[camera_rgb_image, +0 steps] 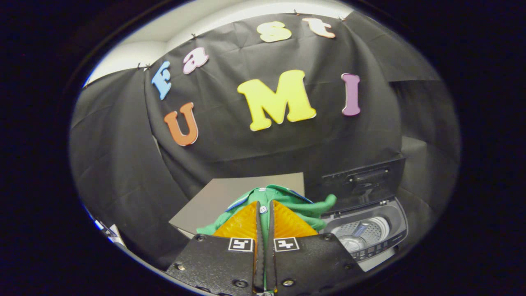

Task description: Put the clothes into the washing machine and then close the washing machine lid.

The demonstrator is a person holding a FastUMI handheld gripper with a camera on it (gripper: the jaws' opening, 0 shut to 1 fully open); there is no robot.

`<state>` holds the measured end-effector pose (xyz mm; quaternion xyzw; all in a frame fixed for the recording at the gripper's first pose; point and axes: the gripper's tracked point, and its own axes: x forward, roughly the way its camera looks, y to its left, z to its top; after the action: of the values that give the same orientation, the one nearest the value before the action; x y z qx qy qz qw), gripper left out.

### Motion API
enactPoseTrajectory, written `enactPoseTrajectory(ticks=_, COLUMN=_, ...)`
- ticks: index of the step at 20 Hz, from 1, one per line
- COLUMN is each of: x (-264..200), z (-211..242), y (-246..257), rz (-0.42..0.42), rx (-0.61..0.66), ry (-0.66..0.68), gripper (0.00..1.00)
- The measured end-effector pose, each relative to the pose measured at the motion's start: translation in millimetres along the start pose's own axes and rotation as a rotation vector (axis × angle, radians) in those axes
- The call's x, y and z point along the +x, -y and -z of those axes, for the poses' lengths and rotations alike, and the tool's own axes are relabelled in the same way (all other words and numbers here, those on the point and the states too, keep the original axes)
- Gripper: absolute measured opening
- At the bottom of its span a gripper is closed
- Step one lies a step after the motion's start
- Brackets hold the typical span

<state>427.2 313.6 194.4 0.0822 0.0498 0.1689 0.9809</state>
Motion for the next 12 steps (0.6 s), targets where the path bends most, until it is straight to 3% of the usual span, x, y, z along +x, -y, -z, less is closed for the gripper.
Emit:
enactPoseTrajectory(ticks=7, x=-73.9, z=-40.5, y=81.6, rz=0.139, rx=0.008, ry=0.107, gripper=0.06)
enactPoseTrajectory(ticks=12, x=-95.9, z=-71.5, y=134.4, rz=0.21, rx=-0.017, ry=0.144, gripper=0.06)
